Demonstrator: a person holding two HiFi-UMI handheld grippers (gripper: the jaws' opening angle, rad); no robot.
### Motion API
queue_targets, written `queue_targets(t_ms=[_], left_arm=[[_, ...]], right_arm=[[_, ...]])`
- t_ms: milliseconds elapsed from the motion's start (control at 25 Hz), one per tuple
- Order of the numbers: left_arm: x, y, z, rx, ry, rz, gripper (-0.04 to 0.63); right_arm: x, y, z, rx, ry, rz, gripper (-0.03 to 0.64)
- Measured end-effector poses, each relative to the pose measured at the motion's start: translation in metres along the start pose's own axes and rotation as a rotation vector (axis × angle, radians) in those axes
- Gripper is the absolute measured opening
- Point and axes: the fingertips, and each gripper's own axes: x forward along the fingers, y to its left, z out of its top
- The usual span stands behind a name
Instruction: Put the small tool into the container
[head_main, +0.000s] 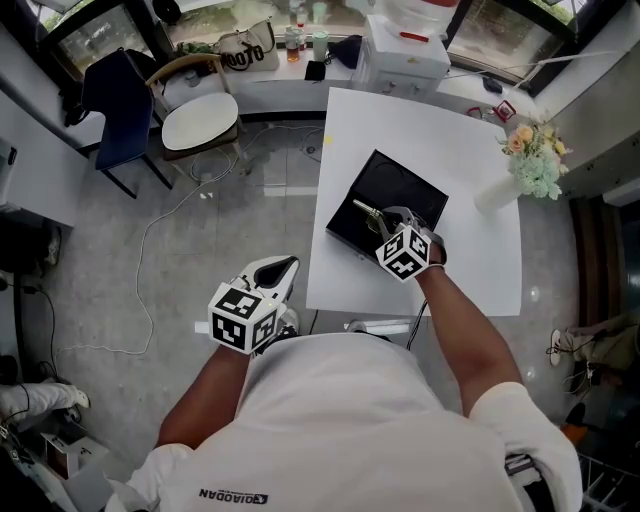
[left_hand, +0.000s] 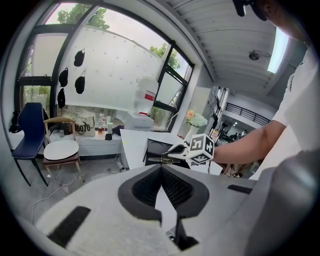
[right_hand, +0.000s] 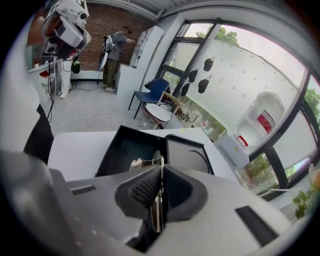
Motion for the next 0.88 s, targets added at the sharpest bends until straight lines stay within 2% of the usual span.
queue_targets(t_ms=[280,560,880], left_arm=[[0.000,0.006,0.004,0.001,-0.002,0.012,0.009],[0.004,0.005,0.005,0.005,0.006,0.004,0.009],[0.006,0.004,0.006,0.005,0.006,-0.003,0.009]], right_arm=[[0.010,0.009,-0.013,-0.106,0.031,-0.026,0.017],[0.011,0.021,-0.022,-0.067,0.054,0.026,0.026],[0.016,0.045,-0.035,-0.071,0.110,0.093,0.060]])
